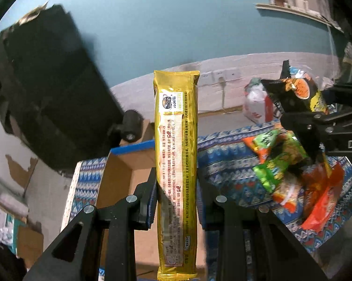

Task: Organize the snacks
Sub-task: 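Carry the yellow bar with the left tool while the right tool carries the black bag over the box, then open the left tool to drop the yellow bar while the right tool drops the black bag into the box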

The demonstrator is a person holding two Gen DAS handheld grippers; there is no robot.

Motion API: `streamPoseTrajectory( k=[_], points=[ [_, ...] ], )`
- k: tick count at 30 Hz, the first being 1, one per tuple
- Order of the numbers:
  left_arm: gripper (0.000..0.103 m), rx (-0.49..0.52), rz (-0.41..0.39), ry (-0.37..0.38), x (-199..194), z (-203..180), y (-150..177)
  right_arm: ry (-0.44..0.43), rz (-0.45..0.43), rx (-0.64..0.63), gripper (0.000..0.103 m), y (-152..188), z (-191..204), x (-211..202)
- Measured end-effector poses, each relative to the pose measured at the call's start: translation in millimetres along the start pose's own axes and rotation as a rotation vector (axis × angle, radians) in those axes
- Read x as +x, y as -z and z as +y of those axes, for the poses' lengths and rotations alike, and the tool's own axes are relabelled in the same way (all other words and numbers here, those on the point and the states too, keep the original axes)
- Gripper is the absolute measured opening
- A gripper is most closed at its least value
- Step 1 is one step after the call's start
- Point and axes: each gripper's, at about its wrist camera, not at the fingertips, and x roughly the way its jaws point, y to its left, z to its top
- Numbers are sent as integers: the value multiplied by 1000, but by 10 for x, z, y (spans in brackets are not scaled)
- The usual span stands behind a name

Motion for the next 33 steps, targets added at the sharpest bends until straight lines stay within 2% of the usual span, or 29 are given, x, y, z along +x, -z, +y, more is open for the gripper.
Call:
streamPoseTrajectory(
  k=[7, 16, 25, 33],
  points=[
    [29, -72, 50, -34, 200, 389, 200, -57, 23, -45, 65, -168, 435, 281],
    [29, -149, 105, -59, 458, 711, 385, -114, 81, -68, 65, -320, 901, 754],
    [29, -211, 177, -67, 763, 945, 560, -140, 140, -105, 65, -342, 1225, 1104],
    [31, -231, 229, -68, 880, 1042, 679, -154, 184, -137, 65, -291, 1397, 1332]
  ],
)
